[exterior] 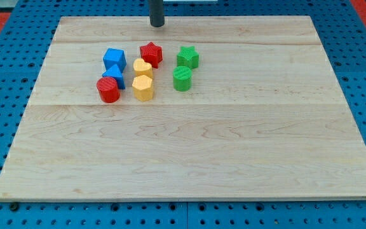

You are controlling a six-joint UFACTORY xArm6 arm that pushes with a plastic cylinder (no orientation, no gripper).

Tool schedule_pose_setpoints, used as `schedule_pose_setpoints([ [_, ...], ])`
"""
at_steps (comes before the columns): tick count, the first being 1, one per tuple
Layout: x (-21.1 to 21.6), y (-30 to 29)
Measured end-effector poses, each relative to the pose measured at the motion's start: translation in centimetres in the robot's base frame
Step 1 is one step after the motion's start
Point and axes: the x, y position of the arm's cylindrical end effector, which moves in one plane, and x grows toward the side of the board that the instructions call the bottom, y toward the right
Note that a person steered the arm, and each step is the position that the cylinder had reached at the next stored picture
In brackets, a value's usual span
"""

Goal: Separate the green star and green circle

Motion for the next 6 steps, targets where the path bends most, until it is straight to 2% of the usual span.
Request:
schedule_pose_setpoints([
  [3, -0.3, -0.1],
  [4, 3.5, 1.3],
  [5, 11.5, 7.2],
  [6, 16.3, 7.3],
])
